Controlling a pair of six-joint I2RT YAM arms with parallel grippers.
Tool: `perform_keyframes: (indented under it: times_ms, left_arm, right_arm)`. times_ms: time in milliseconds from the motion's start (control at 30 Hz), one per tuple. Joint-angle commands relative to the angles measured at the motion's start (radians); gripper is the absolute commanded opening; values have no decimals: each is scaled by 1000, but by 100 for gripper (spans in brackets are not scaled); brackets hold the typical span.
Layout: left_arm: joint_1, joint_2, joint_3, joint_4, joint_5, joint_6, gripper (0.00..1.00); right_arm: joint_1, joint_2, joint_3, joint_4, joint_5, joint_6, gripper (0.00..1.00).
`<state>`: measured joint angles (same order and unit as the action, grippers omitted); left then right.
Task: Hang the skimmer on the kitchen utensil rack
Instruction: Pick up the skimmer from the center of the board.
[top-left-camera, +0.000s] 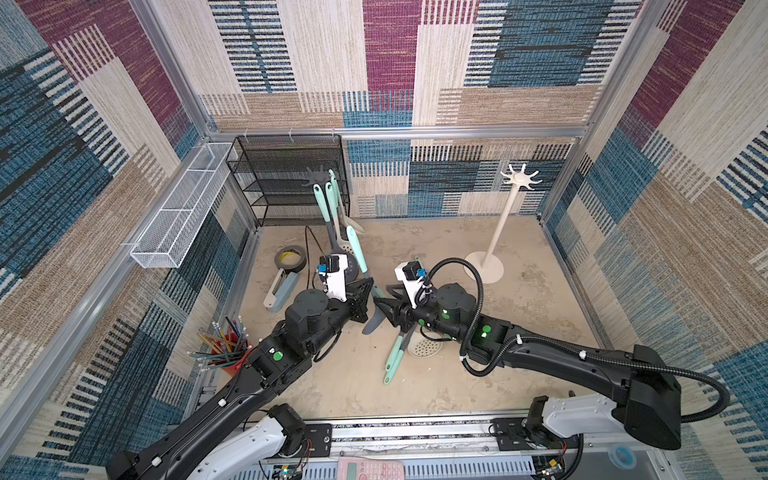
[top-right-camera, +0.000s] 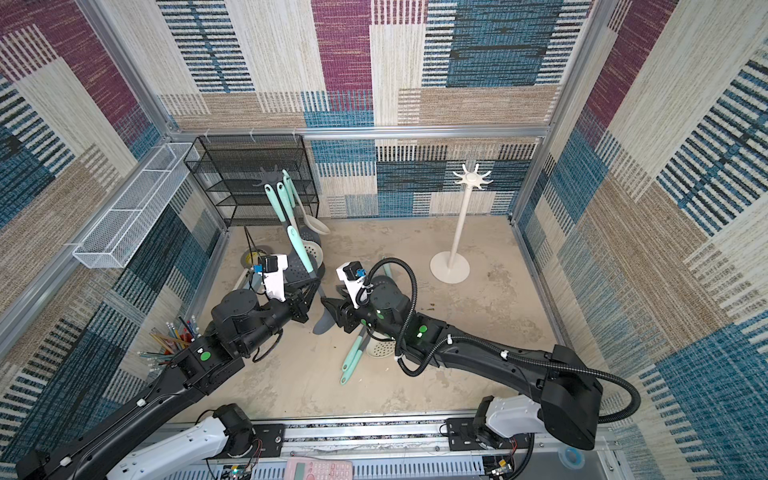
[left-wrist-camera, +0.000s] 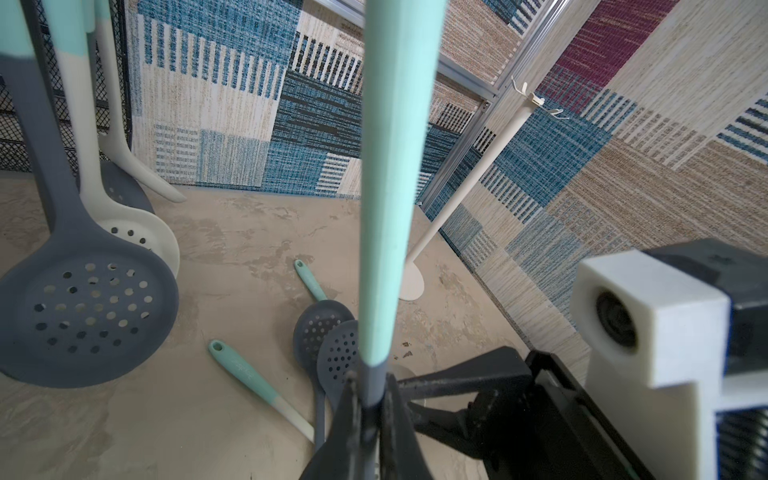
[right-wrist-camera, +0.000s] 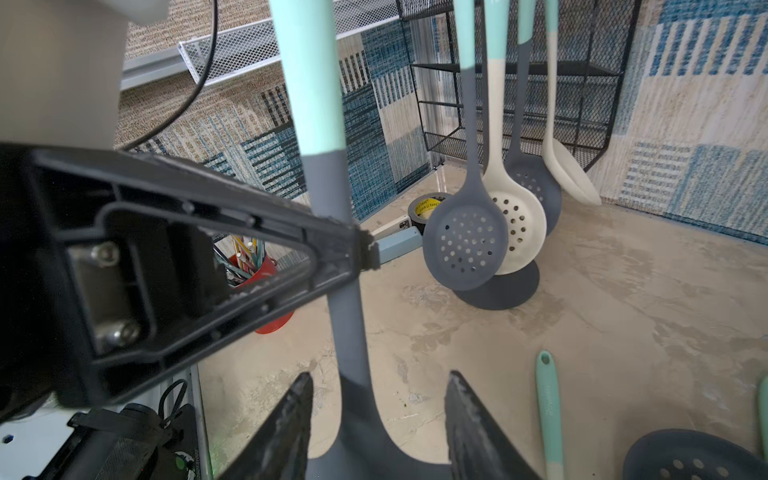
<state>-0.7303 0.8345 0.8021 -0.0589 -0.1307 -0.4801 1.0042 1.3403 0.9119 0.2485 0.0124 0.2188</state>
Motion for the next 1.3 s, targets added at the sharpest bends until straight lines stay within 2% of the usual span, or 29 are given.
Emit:
perform_keyframes:
  times_ms: [0,400,600,667,867,967,1100,1267]
  left_arm:
    - [1,0,1,7,-40,-24,0]
    - [1,6,1,13,-80,-61,0]
    - [1,1,13,-24,-80,-59,0]
    - [1,-1,30,-64,-78,-48,0]
    - [8,-33,71,-174,-21,-3,24]
    - [19,-66,77,-225,33,22,32]
    - [36,-111,85,-287,107,51,38]
    - [64,-149,66,-315,232,74,38]
  right_arm:
    - [10,23,20,59,27,-4,52]
    - [25,117,73,115,79,4,37]
    - [25,133,104,124,77,-2,13]
    - [25,132,102,127,69,-4,7]
    - [24,111,85,133,31,-13,0]
    - [17,95,79,135,5,-18,0]
    - [-6,81,77,132,-59,-18,0]
    - [-56,47,54,171,-180,-8,0]
